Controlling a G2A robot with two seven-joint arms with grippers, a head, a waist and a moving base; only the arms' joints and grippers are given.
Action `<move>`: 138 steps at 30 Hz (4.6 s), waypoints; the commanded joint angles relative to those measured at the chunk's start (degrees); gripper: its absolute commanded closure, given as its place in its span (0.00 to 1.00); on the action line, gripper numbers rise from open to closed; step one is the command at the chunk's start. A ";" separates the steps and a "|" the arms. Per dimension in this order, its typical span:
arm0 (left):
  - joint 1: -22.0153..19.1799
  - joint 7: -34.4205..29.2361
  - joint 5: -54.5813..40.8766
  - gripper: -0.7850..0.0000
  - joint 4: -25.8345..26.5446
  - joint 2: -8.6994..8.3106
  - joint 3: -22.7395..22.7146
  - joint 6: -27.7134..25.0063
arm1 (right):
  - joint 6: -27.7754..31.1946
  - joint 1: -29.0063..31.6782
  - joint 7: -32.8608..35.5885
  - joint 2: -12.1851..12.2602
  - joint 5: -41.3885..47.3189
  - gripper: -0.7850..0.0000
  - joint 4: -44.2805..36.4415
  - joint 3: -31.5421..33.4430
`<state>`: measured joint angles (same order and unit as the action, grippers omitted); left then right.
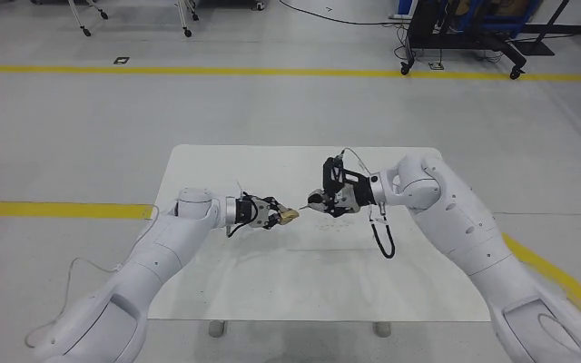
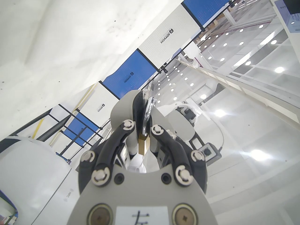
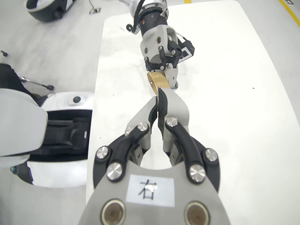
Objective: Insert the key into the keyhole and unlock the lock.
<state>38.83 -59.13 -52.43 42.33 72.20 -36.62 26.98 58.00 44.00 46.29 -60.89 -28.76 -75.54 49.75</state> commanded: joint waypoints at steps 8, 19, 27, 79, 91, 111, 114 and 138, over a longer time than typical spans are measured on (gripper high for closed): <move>-0.20 -0.53 1.24 1.00 -1.21 0.75 -0.15 0.67 | 0.00 -3.88 -1.00 3.21 -7.65 1.00 -6.27 -5.69; -0.13 -1.10 1.04 1.00 -1.52 1.01 -0.60 -1.08 | 0.00 -3.88 -1.00 3.21 -7.65 1.00 -6.27 -5.69; 2.58 0.64 -1.27 1.00 2.06 0.67 -3.07 -1.32 | -1.03 -3.37 1.02 4.13 -18.05 1.00 -14.40 -6.02; 5.89 1.12 -1.49 1.00 4.99 0.85 -8.16 9.53 | -7.18 -13.65 7.18 3.21 -28.06 1.00 -23.20 -22.64; 6.61 1.98 -0.93 1.00 6.06 0.77 -8.96 9.91 | -7.96 -17.05 7.95 4.47 -27.16 1.00 -24.95 -26.46; 7.12 1.75 0.63 1.00 7.19 0.59 -9.74 10.44 | -8.46 -21.69 8.45 4.23 -23.72 1.00 -24.41 -31.31; 7.08 1.46 1.00 1.00 7.12 0.61 -9.69 10.34 | -8.36 -21.86 8.35 4.01 -23.47 1.00 -24.03 -31.35; 6.64 -0.84 0.66 1.00 5.08 1.15 -9.68 11.24 | -9.00 -23.85 8.99 2.23 -23.84 1.00 -22.74 -34.55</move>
<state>45.46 -59.79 -51.38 47.58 73.30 -46.25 37.69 49.08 20.26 55.20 -58.60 -52.66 -98.28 15.40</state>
